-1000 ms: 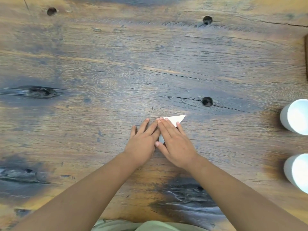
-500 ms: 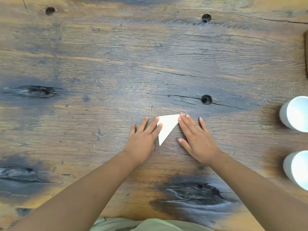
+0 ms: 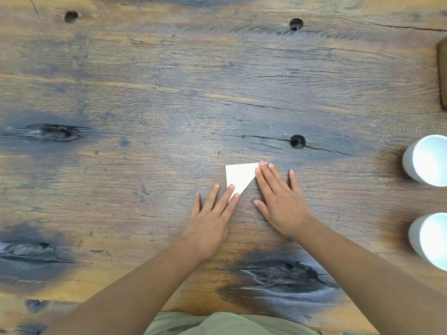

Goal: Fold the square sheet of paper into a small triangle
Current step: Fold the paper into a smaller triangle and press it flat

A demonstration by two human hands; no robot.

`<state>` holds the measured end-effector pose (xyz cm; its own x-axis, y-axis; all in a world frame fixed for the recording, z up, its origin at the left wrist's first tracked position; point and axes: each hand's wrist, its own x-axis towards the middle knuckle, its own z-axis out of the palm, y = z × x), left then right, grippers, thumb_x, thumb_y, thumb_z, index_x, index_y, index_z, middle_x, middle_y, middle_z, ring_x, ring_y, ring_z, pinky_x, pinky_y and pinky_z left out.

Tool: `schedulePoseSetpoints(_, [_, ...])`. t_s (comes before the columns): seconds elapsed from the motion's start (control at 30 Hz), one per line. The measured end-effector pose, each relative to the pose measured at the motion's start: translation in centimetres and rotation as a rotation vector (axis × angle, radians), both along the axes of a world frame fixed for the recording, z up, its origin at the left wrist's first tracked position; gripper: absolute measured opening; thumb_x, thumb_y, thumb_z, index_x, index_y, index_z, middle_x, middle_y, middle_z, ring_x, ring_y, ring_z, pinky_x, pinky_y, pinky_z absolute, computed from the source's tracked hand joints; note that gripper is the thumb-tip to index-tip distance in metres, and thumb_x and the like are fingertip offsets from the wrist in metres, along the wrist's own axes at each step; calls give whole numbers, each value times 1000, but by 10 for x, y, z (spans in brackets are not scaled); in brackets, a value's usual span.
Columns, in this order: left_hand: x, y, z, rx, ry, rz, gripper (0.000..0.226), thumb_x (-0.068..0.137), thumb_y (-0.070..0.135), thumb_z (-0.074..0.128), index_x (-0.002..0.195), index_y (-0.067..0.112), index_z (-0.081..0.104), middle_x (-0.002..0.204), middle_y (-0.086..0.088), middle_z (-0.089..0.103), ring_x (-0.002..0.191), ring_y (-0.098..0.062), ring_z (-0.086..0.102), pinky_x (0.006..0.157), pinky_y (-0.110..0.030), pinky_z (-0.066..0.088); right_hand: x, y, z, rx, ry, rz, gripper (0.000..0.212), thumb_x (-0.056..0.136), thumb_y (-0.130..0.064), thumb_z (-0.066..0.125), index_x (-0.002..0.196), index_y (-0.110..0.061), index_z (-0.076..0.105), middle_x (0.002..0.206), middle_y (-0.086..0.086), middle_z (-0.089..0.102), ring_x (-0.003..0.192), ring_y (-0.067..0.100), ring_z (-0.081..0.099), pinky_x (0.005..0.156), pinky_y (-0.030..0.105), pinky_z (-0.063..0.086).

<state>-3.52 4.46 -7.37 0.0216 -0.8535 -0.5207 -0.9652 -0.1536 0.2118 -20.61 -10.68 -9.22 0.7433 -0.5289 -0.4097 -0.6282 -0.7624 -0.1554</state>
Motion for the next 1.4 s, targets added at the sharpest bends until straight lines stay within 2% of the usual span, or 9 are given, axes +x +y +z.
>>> schedulePoseSetpoints(0.33, [0,31,-3,17,-20,-3,70,103,46,23,153,24,-21,161,3,-28,148,-28,-23,117,-64,5,0,1,3,8,28,185,74,94,-67,33,151,-47,-10,161,24,-18,149,41,-14,112,73,7])
schedulePoseSetpoints(0.4, [0,30,-2,21,-17,-5,70,103,47,23,153,24,-21,161,3,-28,148,-28,-23,117,-64,5,-2,1,8,-4,20,207,73,94,-68,32,153,-45,-6,162,21,-17,149,42,-13,111,73,9])
schedulePoseSetpoints(0.53, [1,30,-2,28,-17,-11,69,103,47,23,153,24,-19,161,4,-28,147,-27,-25,117,-63,4,-3,17,10,-12,-65,348,71,99,-61,26,157,-25,7,166,5,-2,152,31,-4,114,69,10])
schedulePoseSetpoints(0.63, [1,30,-3,32,-26,-14,70,103,48,24,155,22,-15,160,3,-29,148,-27,-23,117,-64,7,0,38,7,47,-98,418,72,101,-55,28,157,-14,9,166,3,4,153,23,-2,118,64,11])
schedulePoseSetpoints(0.8, [1,30,-3,28,-33,-12,71,102,48,30,156,21,-7,163,2,-18,150,-29,-13,116,-65,13,-3,40,2,97,-81,387,72,102,-55,25,157,-13,4,166,3,1,153,18,-2,120,60,9])
schedulePoseSetpoints(1.03, [2,31,-4,18,-17,-2,72,103,47,29,154,25,-17,163,4,-22,149,-27,-19,118,-63,6,-14,-1,0,47,-34,254,70,102,-54,20,157,-15,0,166,1,3,152,17,1,120,57,7])
schedulePoseSetpoints(1.17, [2,31,-3,20,-16,-4,71,103,47,27,153,26,-19,162,4,-24,149,-27,-21,118,-62,5,-14,-17,3,9,-20,126,67,102,-54,17,157,-18,3,165,-2,8,152,17,2,121,56,7])
schedulePoseSetpoints(1.27, [2,29,0,20,-11,5,68,103,46,27,155,26,-12,164,4,-17,150,-27,-16,118,-62,7,-14,-25,8,1,-14,40,65,102,-53,18,157,-21,5,165,-5,6,152,17,1,121,57,4])
schedulePoseSetpoints(1.4, [2,25,2,20,8,20,64,103,36,33,157,25,0,165,4,-8,151,-28,-10,117,-64,9,0,-23,14,0,-78,-24,59,102,-38,35,154,-14,25,162,2,24,150,25,19,121,55,13])
